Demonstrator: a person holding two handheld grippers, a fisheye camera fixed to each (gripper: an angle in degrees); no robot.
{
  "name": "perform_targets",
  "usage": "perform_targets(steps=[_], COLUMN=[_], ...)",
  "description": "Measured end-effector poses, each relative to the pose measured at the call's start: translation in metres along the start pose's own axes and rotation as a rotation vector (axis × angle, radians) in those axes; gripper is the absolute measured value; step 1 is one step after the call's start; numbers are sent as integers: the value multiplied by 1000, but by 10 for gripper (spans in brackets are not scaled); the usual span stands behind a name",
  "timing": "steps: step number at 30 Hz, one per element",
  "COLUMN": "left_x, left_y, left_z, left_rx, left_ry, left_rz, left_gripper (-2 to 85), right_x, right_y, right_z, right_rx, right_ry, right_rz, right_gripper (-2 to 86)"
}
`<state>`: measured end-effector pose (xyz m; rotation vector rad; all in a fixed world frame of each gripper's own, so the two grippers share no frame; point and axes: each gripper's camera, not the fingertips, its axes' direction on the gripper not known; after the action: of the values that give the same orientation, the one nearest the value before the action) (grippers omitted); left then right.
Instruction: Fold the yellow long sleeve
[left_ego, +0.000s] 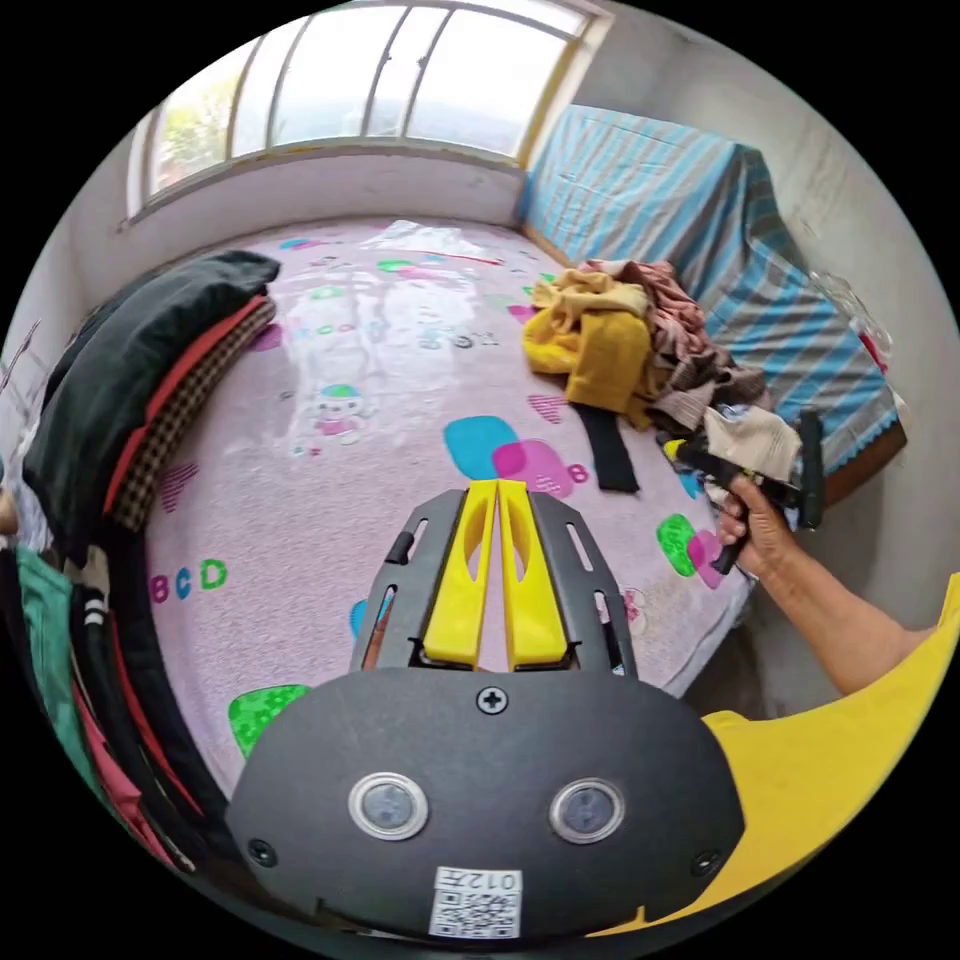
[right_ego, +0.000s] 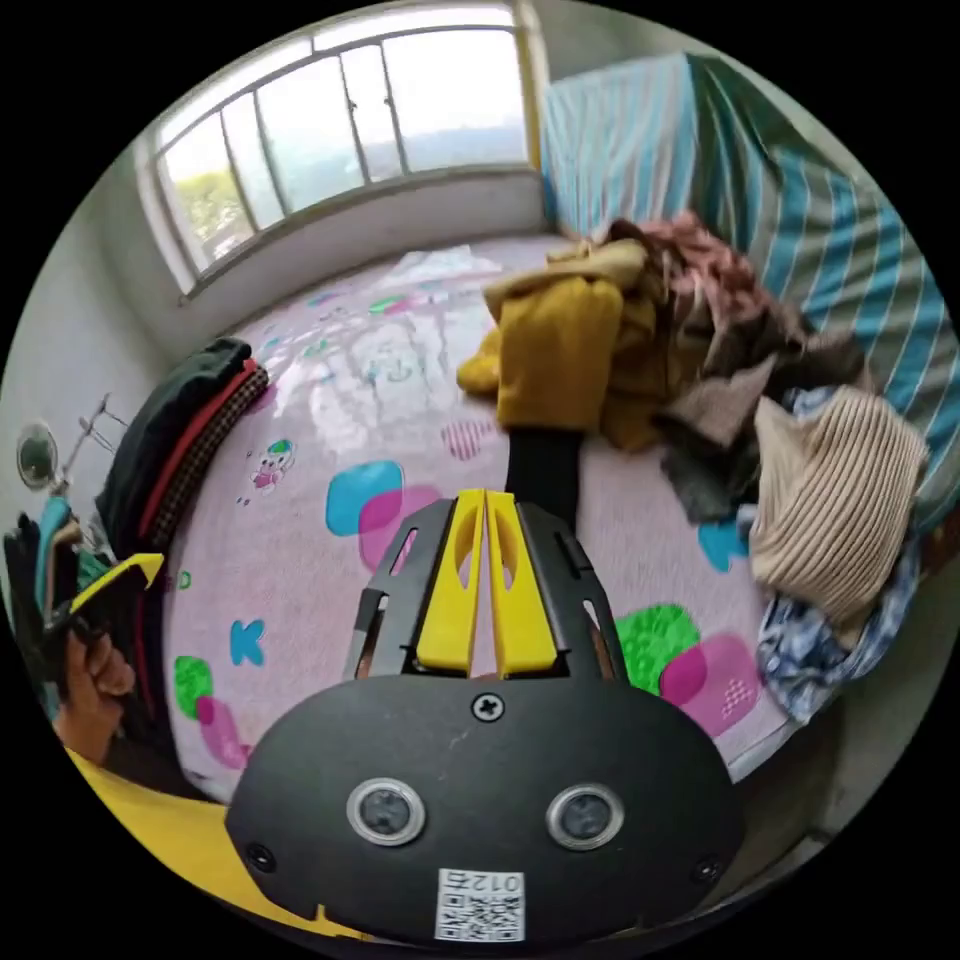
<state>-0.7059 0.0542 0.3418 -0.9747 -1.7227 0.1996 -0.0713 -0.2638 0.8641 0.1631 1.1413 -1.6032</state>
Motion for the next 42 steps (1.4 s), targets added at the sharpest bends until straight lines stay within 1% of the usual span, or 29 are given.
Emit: perform_targets(steps=[1, 2, 4, 5, 9, 12, 15, 17, 21, 23, 26, 30, 31, 32, 33, 34, 35, 36, 38, 40, 41, 42], left_x=[19, 37, 63, 78, 117, 142, 161, 171, 178, 180, 184, 191, 193, 194, 195, 196, 196, 196, 194, 193, 192, 193], left_y=[-8, -16, -28, -36, -59, -79, -103, -124, -152, -168, -184, -199, -203, -208, -210, -215, -221, -223, -233, -239, -243, -244], left_z=[2, 5, 8, 10, 24, 37, 44, 48, 56, 62, 69, 73, 73, 74, 73, 72, 70, 69, 64, 61, 60, 59], left_rx=[-9, -22, -39, -48, -119, -176, -209, -222, -245, -270, -301, -322, -330, -337, -339, -337, -332, -331, -328, -324, -323, -324], left_ry=[34, 63, 93, 117, 167, 157, 130, 112, 71, 57, 53, 39, 35, 34, 34, 32, 27, 24, 19, 24, 23, 23], left_rz=[35, 72, 105, 120, 149, 171, 178, 170, 151, 124, 99, 101, 99, 99, 100, 101, 99, 96, 77, 65, 54, 48], left_gripper=[-1, -1, -1, -1, -1, -1, -1, -1, -1, -1, -1, -1, -1, -1, -1, -1, -1, -1, -1, 0, 1, 2], right_x=[34, 63, 95, 110, 151, 179, 205, 226, 256, 277, 295, 317, 325, 333, 337, 348, 358, 361, 376, 397, 414, 423], right_y=[3, 10, 17, 15, -17, -65, -129, -183, -254, -296, -346, -392, -402, -410, -412, -413, -414, -415, -427, -434, -437, -439], right_z=[10, 13, -2, -11, -36, -51, -59, -55, -50, -51, -54, -46, -39, -30, -28, -31, -43, -49, -88, -116, -135, -145], right_rx=[-170, -237, -199, -191, -164, -106, -41, -25, 9, 47, 84, 27, -27, -75, -82, -56, 39, 80, 283, 414, 486, 509], right_ry=[-121, -256, -316, -267, -180, -114, -138, -233, -377, -515, -579, -592, -629, -717, -778, -880, -976, -1026, -1211, -1304, -1309, -1296], right_rz=[80, 134, 185, 188, 150, 89, 65, 110, 218, 328, 408, 516, 557, 593, 612, 669, 695, 685, 623, 669, 724, 740], right_gripper=[3, 4, 6, 7, 11, 20, 41, 66, 95, 115, 132, 148, 144, 134, 105, 49, 39, 34, 21, 16, 13, 12])
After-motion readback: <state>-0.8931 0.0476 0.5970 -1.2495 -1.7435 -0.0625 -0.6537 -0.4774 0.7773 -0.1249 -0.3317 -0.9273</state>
